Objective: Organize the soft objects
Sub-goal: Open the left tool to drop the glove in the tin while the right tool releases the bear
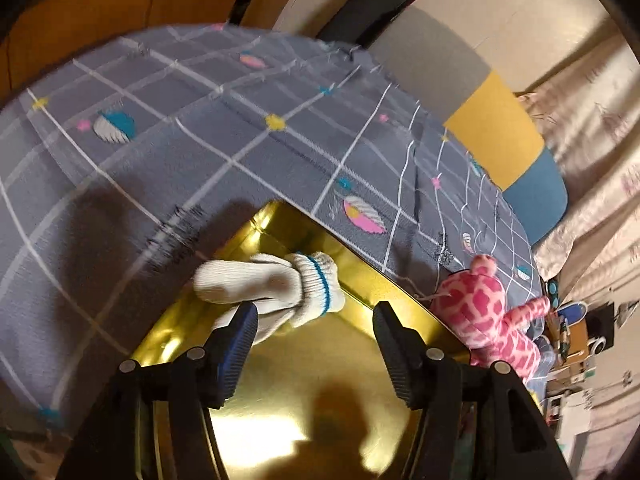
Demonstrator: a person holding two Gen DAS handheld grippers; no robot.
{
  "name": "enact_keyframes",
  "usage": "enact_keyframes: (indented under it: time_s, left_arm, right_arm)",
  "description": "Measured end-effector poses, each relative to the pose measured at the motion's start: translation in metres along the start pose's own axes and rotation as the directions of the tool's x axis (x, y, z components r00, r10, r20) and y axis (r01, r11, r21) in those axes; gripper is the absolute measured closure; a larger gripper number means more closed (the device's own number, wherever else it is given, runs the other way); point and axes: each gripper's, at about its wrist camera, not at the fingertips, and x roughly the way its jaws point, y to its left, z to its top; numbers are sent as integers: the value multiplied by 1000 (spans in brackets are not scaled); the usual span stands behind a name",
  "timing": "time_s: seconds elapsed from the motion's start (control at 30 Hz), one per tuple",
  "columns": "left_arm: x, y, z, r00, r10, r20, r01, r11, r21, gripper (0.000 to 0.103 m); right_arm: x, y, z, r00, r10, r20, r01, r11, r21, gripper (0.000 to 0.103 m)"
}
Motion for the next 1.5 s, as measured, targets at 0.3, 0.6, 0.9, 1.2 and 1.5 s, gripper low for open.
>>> enact_keyframes:
  time_s: [0.3, 0.6, 0.9, 1.2, 1.5]
  left_arm:
    - [-65, 25, -32, 993, 37, 111, -47, 995, 88, 42]
    - [-91, 38, -61, 993, 14, 121, -28, 993, 116, 42]
    - [-89, 47, -69, 995, 13, 97, -23, 995, 102, 43]
    - [-84, 38, -78, 997, -14, 72, 5, 993, 120, 43]
    - [-78, 16, -93, 998, -52, 27, 47, 985, 167, 43]
  right_arm:
    - [65, 13, 16, 996, -1, -88, 1, 1000, 3, 57]
    - [123, 30, 42, 991, -24, -131, 25, 1000, 2, 57]
    - [150, 23, 57, 992, -32, -122, 40, 997, 62, 37]
    - [91, 33, 56, 999, 0, -35, 1, 1000, 26, 30]
    - [24, 46, 46, 999, 20, 40, -17, 998, -55, 29]
